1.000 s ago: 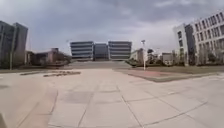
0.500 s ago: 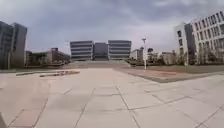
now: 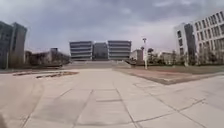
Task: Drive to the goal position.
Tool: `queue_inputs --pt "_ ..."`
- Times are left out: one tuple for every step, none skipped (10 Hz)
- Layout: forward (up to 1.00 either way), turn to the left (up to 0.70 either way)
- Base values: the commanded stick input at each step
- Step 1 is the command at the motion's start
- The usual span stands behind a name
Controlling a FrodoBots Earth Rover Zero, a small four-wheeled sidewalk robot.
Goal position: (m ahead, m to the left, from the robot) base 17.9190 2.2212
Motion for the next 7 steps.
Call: queue_inputs --pt "0.7 0.0" --pt "0.7 0.0" --pt "0.7 0.0" --pt "0.7 0.0" --pt "0.7 0.0" --pt "0.7 0.0" --pt "0.7 0.0"
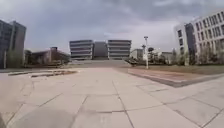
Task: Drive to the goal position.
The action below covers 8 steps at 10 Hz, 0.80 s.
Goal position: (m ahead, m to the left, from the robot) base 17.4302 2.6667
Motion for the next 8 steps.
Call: queue_inputs --pt "0.7 0.0" --pt "0.7 0.0" --pt "0.7 0.0" --pt "0.7 0.0" --pt "0.7 0.0" --pt "0.7 0.0" --pt "0.7 0.0" --pt "0.7 0.0"
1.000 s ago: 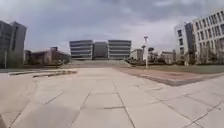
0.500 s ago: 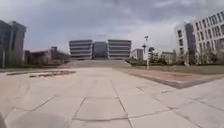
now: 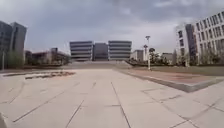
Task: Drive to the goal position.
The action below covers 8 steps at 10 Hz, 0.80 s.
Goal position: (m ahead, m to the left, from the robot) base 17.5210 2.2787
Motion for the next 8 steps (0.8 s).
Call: queue_inputs --pt "0.7 0.0" --pt "0.7 0.0" --pt "0.7 0.0" --pt "0.7 0.0" --pt "0.7 0.0" --pt "0.7 0.0" --pt "0.7 0.0" --pt "0.7 0.0"
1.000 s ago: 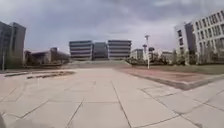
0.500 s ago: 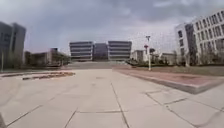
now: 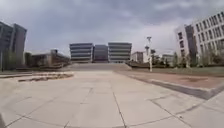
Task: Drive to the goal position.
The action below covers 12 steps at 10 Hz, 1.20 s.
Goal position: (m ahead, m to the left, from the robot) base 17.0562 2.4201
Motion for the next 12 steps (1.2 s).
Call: queue_inputs --pt "0.7 0.0" --pt "0.7 0.0" --pt "0.7 0.0" --pt "0.7 0.0" --pt "0.7 0.0" --pt "0.7 0.0" --pt "0.7 0.0" --pt "0.7 0.0" --pt "0.7 0.0" --pt "0.7 0.0" --pt "0.7 0.0" --pt "0.7 0.01"
